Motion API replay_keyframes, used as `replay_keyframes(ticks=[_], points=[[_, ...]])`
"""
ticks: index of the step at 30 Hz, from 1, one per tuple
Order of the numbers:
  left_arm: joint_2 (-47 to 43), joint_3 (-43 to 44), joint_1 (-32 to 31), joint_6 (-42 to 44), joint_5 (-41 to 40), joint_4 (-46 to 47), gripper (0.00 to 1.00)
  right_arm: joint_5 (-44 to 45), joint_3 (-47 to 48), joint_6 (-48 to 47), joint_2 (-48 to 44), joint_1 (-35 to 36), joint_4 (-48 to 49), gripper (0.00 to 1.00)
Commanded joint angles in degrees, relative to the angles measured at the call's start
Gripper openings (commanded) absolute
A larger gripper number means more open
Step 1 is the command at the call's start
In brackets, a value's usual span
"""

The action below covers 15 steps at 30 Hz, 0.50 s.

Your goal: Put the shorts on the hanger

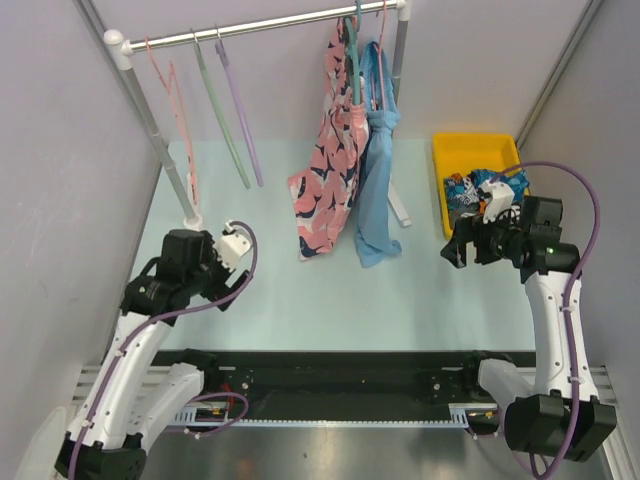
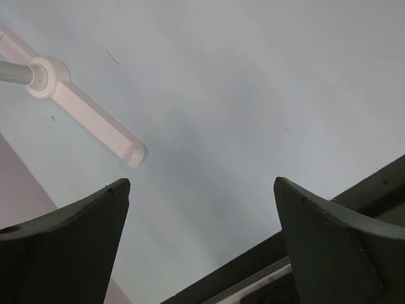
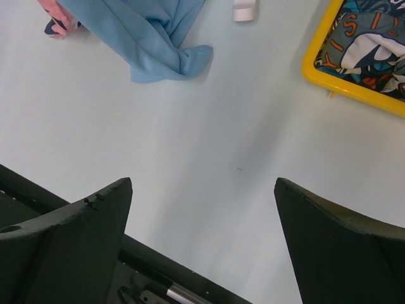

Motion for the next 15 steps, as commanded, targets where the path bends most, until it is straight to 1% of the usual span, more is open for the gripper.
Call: replay_keyframes(ticks=[1,5,6,10,15], points=[[2.42,6.46,-0.22,1.68,3.85,-3.97,1.0,2.05,0.48,3.89,1.68,-0.26,3.11,1.0],[5.51,10.85,-0.31,1.68,9.65,-7.67,1.0,3.03,1.53,4.34,4.32,-0.26,3.82,1.0],[5.6,11.04,-0.39,2.12,11.57,-7.94,1.0,3.2,2.67,4.25,4.94,-0.26,3.73,1.0],[5.34,11.04,-1.36,3.79,14.32,-9.43,1.0,5.04,5.83,4.33,8.28,-0.87,4.6,1.0],[5.33,9.98,-3.29,3.88,14.93,-9.35,1.0,3.99,9.44,5.92,11.35,-6.66,10.74,1.0]])
